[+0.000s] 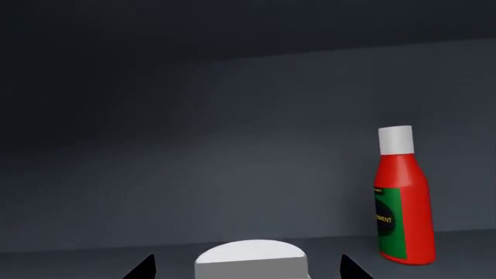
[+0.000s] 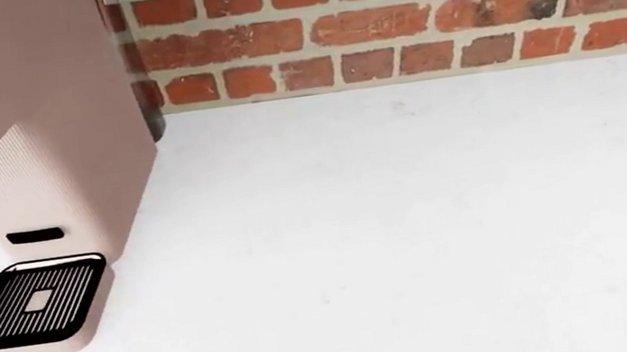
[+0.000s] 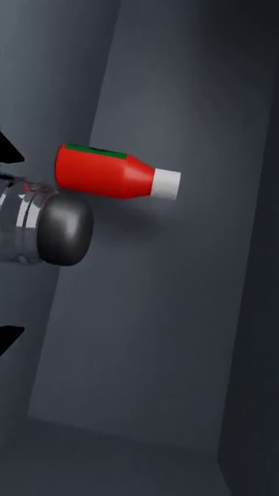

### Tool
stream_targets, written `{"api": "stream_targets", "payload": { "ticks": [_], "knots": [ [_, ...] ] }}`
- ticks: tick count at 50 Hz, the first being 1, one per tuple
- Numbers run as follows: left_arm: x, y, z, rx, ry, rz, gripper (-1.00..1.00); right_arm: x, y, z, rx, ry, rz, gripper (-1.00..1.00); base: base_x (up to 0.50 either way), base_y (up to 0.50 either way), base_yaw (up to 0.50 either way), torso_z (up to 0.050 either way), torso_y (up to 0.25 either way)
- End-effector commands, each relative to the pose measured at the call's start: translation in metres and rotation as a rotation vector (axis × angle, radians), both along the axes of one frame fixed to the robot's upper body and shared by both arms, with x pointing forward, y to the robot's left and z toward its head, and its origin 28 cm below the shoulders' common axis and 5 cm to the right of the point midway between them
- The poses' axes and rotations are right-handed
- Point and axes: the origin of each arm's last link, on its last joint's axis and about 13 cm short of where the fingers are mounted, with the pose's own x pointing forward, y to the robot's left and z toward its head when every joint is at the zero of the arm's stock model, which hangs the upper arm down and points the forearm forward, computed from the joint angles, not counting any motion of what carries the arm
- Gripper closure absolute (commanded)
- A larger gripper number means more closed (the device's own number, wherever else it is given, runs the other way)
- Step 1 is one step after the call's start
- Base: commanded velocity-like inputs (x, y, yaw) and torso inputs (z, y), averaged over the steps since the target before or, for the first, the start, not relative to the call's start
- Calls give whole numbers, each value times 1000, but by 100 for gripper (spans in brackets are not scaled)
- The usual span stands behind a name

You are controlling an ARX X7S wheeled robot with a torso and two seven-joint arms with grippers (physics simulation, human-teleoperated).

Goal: Pick and place the shaker into the drawer. Then close the cabinet.

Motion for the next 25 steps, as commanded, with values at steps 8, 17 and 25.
{"api": "stream_targets", "payload": {
  "ticks": [8,17,25],
  "knots": [
    [10,3,-13,-43,41,-15,100,4,-1,-7,-8,50,26,-100,0,0,0,0,0],
    [-26,23,39,-115,-210,55,100,3,-3,-6,-2,49,17,-100,0,0,0,0,0],
    [-36,27,50,-117,-285,89,100,1,-1,-4,5,44,20,-100,0,0,0,0,0]
  ]
}}
